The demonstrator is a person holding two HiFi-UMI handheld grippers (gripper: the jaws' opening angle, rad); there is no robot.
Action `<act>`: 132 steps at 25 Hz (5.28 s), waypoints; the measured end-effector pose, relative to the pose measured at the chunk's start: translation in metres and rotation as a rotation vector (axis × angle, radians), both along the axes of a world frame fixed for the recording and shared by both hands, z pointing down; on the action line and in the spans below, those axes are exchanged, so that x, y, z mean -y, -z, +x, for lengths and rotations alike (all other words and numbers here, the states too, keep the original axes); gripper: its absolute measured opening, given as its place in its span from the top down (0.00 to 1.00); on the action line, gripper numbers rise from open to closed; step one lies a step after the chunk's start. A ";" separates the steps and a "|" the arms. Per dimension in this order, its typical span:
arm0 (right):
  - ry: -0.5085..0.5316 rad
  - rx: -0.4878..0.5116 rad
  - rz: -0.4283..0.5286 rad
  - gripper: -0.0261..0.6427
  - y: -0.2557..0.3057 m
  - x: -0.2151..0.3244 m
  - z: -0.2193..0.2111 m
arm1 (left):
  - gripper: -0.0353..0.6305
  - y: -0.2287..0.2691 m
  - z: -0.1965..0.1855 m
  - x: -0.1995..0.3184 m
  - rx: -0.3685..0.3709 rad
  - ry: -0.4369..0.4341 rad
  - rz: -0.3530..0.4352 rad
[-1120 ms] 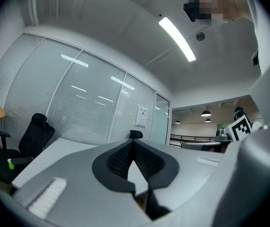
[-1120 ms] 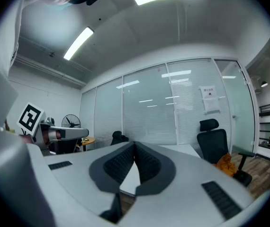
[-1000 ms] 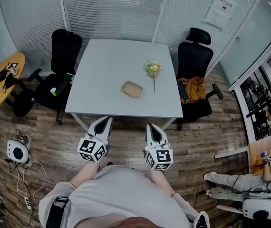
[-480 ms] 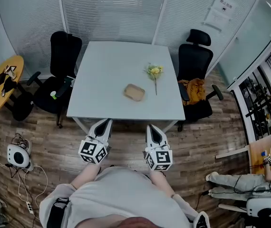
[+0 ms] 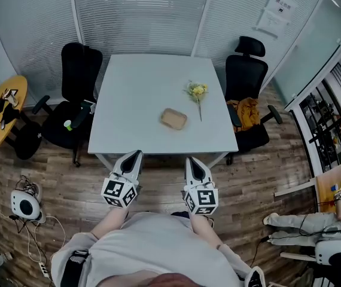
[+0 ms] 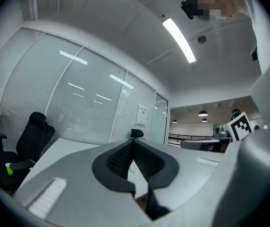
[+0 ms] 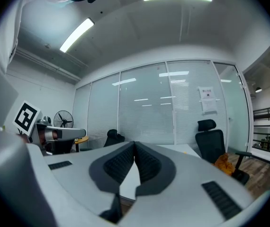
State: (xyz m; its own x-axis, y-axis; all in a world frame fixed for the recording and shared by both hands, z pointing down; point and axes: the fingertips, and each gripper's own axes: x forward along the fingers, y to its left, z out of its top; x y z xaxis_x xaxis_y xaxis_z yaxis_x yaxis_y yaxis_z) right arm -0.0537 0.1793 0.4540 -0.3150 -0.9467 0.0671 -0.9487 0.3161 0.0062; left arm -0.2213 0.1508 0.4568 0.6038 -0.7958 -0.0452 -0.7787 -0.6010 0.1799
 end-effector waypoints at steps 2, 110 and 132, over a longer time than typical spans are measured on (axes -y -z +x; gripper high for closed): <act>-0.007 0.006 -0.001 0.95 0.000 0.003 -0.003 | 0.93 -0.002 -0.003 0.005 0.002 -0.003 -0.002; 0.112 0.041 -0.084 0.95 -0.043 0.348 0.114 | 0.93 -0.109 0.144 0.348 0.243 -0.123 -0.146; 0.044 0.053 -0.116 0.95 -0.056 0.345 0.137 | 0.58 -0.210 0.178 0.376 0.483 -0.343 -0.366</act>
State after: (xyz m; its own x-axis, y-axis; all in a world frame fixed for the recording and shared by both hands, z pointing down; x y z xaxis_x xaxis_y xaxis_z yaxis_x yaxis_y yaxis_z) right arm 0.0835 -0.1655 0.5096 -0.3618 -0.9189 0.1572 -0.9320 0.3528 -0.0827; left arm -0.0437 -0.2252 0.6671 0.7085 -0.4694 0.5270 -0.5998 -0.7940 0.0991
